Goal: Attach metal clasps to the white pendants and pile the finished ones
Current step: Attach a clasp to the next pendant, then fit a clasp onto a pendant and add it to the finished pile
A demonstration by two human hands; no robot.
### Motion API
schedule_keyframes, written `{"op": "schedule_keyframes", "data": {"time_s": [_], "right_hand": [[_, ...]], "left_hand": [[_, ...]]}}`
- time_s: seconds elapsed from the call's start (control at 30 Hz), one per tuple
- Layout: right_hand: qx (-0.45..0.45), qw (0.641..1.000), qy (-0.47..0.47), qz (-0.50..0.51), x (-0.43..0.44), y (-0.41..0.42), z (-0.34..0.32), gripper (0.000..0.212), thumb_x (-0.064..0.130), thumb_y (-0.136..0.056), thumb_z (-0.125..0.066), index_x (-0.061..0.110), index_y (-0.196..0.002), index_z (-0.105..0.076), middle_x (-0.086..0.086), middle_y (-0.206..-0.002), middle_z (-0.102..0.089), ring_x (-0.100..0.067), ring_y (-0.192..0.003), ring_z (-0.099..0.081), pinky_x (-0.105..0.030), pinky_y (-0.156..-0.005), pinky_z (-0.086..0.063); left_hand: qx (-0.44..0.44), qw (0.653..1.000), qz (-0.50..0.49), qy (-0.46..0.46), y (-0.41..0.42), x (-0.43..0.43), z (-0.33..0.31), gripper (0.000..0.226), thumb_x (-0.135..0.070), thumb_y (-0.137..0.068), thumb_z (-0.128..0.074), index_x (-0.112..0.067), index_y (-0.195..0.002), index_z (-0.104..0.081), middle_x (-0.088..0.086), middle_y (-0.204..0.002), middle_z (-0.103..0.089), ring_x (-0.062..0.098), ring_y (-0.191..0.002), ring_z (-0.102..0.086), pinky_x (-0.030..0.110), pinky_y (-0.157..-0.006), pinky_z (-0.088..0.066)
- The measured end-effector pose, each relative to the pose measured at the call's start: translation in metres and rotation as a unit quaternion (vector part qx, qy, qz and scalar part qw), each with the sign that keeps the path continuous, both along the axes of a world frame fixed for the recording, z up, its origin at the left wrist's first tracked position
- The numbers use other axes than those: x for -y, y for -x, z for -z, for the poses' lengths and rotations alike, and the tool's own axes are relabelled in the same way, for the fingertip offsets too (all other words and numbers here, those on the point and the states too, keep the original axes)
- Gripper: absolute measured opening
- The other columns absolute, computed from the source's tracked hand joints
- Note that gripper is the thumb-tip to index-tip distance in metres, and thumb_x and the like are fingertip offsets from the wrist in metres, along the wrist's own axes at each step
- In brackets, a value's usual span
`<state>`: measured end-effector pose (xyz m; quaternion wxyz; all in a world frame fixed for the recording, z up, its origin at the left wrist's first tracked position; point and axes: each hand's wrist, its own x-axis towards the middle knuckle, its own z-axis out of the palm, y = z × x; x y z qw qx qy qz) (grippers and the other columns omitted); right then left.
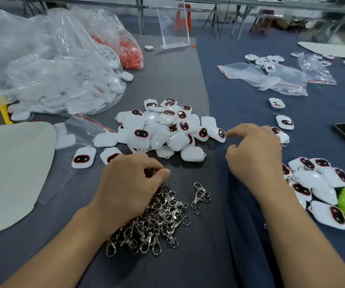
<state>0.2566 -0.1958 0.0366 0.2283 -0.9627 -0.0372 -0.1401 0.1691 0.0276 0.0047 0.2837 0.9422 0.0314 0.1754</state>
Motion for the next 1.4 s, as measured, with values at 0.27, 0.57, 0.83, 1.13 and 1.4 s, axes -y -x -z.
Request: {"op": "schedule_keyframes", "data": {"time_s": [0.27,0.57,0.83,1.13,1.4], "right_hand": [[-0.046,0.981,0.180,-0.055,-0.041,-0.003,0.013,0.033,0.009,-0.084,-0.051,0.017,-0.115,-0.047,-0.006,-0.113,-0.062,-0.032,-0.106,-0.059,-0.039,-0.091,-0.035],[-0.029,0.977,0.059,-0.205,-0.066,0.031,0.017,0.026,0.013,-0.088,-0.052,0.027,-0.107,-0.062,0.002,-0.102,-0.066,-0.025,-0.099,-0.058,-0.039,-0.075,-0.046],[-0.012,0.965,-0.218,-0.146,-0.056,0.024,0.021,0.021,0.022,-0.096,-0.049,0.038,-0.107,-0.056,0.003,-0.077,-0.071,-0.019,-0.073,-0.069,-0.040,-0.071,-0.056],[0.019,0.967,-0.219,-0.127,-0.056,0.032,0.015,0.022,0.023,-0.067,-0.062,0.023,-0.068,-0.040,0.004,-0.064,-0.054,-0.016,-0.055,-0.045,-0.032,-0.052,-0.040],[-0.223,0.913,-0.241,-0.243,-0.055,0.043,0.009,0.016,0.022,-0.068,-0.070,0.012,-0.069,-0.057,-0.002,-0.060,-0.069,-0.022,-0.051,-0.064,-0.035,-0.049,-0.048]], "left_hand": [[-0.038,0.998,0.033,0.042,-0.001,-0.001,-0.002,0.008,-0.044,-0.084,-0.074,-0.037,-0.087,-0.078,-0.025,-0.076,-0.069,-0.005,-0.078,-0.061,0.016,-0.071,-0.042],[-0.124,0.971,0.201,0.042,0.004,0.011,-0.014,0.037,-0.062,-0.066,-0.071,-0.041,-0.095,-0.079,-0.030,-0.102,-0.068,0.001,-0.094,-0.066,0.033,-0.084,-0.053],[-0.101,0.969,0.213,0.068,0.005,0.013,-0.013,0.017,-0.034,-0.073,-0.079,-0.042,-0.089,-0.080,-0.022,-0.083,-0.069,0.002,-0.079,-0.065,0.025,-0.072,-0.051],[-0.025,0.972,0.098,0.210,0.004,0.005,-0.015,0.028,-0.021,-0.072,-0.088,-0.045,-0.083,-0.079,-0.025,-0.070,-0.073,-0.006,-0.066,-0.069,0.008,-0.062,-0.049],[-0.056,0.837,0.070,0.540,-0.004,-0.022,-0.028,0.013,-0.009,-0.064,-0.076,-0.017,-0.072,-0.082,-0.001,-0.060,-0.067,0.007,-0.055,-0.055,0.016,-0.059,-0.049]]}}
